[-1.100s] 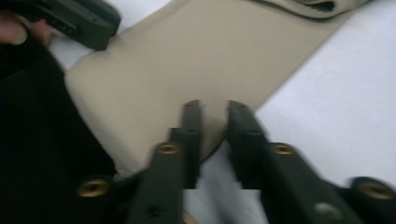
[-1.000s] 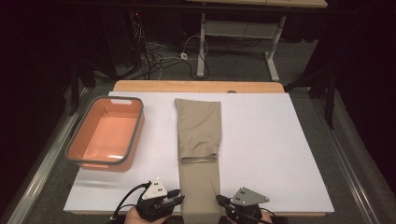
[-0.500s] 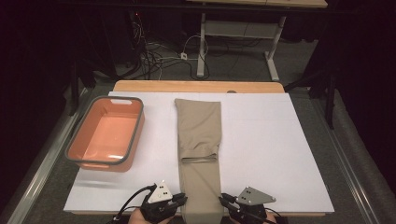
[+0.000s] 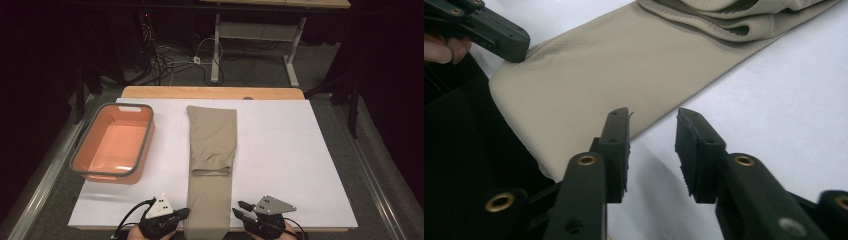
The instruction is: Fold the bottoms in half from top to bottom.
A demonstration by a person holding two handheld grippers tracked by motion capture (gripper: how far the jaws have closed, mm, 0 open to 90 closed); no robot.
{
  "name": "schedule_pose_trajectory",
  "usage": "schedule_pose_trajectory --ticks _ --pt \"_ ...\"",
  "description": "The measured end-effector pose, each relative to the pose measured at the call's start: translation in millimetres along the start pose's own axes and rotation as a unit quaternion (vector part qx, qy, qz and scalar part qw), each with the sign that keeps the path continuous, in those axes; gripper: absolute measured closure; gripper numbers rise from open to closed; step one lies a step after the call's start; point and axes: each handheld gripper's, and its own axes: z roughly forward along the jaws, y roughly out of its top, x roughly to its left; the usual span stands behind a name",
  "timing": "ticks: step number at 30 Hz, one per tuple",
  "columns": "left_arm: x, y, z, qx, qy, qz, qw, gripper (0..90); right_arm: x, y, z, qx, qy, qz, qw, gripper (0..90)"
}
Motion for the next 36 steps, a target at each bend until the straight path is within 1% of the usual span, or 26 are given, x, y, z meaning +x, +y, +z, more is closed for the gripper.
schedule_pose_trajectory --ticks 2,4,5,6,8,9,10,11,12,13,14,15,17,19,22,24,26,27,28,30,31,33,34,36 --pt "1.6 -1.0 -1.6 -0.003 -0.005 0.0 1.0 77.8 -1.2 0.3 1.5 0.001 0.001 0.004 1.0 62.8" --pt "3.2 -0.4 -2.6 -0.007 -0.003 -0.006 1.0 70.7 -2.1 0.7 2.6 -0.001 0.002 0.005 1.0 60.7" --pt "4.4 0.3 -3.0 -0.011 0.0 -0.008 0.9999 65.5 -2.4 0.9 3.0 -0.001 0.002 0.006 1.0 59.9" --pt "5.4 1.2 -3.7 -0.018 0.001 -0.009 0.9998 60.2 -2.6 1.1 3.3 -0.002 0.004 0.007 1.0 59.4" --pt "8.3 4.4 -5.3 -0.033 0.005 -0.008 0.9994 52.9 -2.6 2.3 3.8 -0.003 0.004 0.006 1.0 59.2" --pt "10.1 6.8 -5.9 -0.045 0.008 -0.009 0.9989 48.7 -2.9 3.2 4.3 -0.005 0.002 0.004 1.0 59.1" --pt "12.3 9.7 -6.1 -0.057 0.014 -0.009 0.9982 45.3 -3.5 4.5 4.9 -0.006 0.003 0.005 1.0 58.9" --pt "15.3 13.4 -5.8 -0.065 0.02 -0.01 0.9976 43.9 -4.6 6.2 5.8 -0.008 0.003 0.008 0.9999 58.5" --pt "18.7 18.6 -4.5 -0.065 0.023 -0.012 0.9976 42.8 -5.9 8.5 7.3 -0.01 0.005 0.009 0.9999 58.2" --pt "21.5 24.5 -1.9 -0.061 0.03 -0.006 0.9977 41.3 -7.3 11.3 9.4 -0.01 0.005 0.008 0.9999 57.5" --pt "24.0 30.5 1.6 -0.055 0.039 0.005 0.9977 40.0 -9.4 14.6 11.8 -0.009 -0.001 0.005 0.9999 56.5" --pt "27.3 36.6 5.6 -0.051 0.047 0.014 0.9975 39.8 -12.1 17.8 14.5 -0.01 -0.006 0.007 0.9999 55.7" --pt "35.7 48.7 14.6 -0.043 0.066 0.022 0.9967 39.1 -18.6 25.5 21.2 -0.009 -0.018 0.003 0.9998 54.2" --pt "45.7 58.4 23.4 -0.045 0.081 0.016 0.9955 38.4 -27.2 33.2 29.9 -0.007 -0.027 0.003 0.9996 53.1" --pt "59.5 70.9 37.5 -0.043 0.081 0.001 0.9958 40.0 -41.8 44.1 44.3 0.001 -0.041 0.007 0.9991 51.2" --pt "66.3 77.9 46.8 -0.03 0.085 0.001 0.9959 41.3 -50.6 50.7 55.1 0.008 -0.044 0.014 0.9989 49.7" --pt "71.7 83.1 54.3 -0.017 0.089 0.007 0.9959 41.7 -57.4 56.5 65.1 0.014 -0.048 0.017 0.9986 49.0" --pt "74.3 85.2 57.2 -0.01 0.09 0.009 0.9959 43.4 -59.9 59.4 69.6 0.015 -0.049 0.018 0.9985 48.3" --pt "77.2 86.8 59.6 -0.004 0.09 0.005 0.9959 44.5 -62.2 62.1 74.0 0.017 -0.048 0.017 0.9986 47.9" --pt "82.3 87.5 63.5 0.001 0.076 -0.006 0.9971 51.6 -65.3 66.8 81.7 0.027 -0.052 0.014 0.9982 48.0" --pt "84.2 87.8 64.8 0.005 0.073 -0.011 0.9973 52.7 -66.3 68.8 85.1 0.034 -0.052 0.008 0.9981 48.1" --pt "85.3 88.0 65.3 0.004 0.068 -0.01 0.9976 62.5 -66.3 71.8 90.0 0.044 -0.051 -0.004 0.9977 50.5" --pt "85.7 88.0 65.3 0.004 0.065 -0.01 0.9978 65.3 -66.3 72.3 91.8 0.05 -0.05 -0.007 0.9975 53.0" --pt "86.7 88.4 63.8 -0.005 0.064 -0.008 0.9979 69.0 -66.3 72.7 92.7 0.049 -0.044 -0.009 0.9978 62.3"
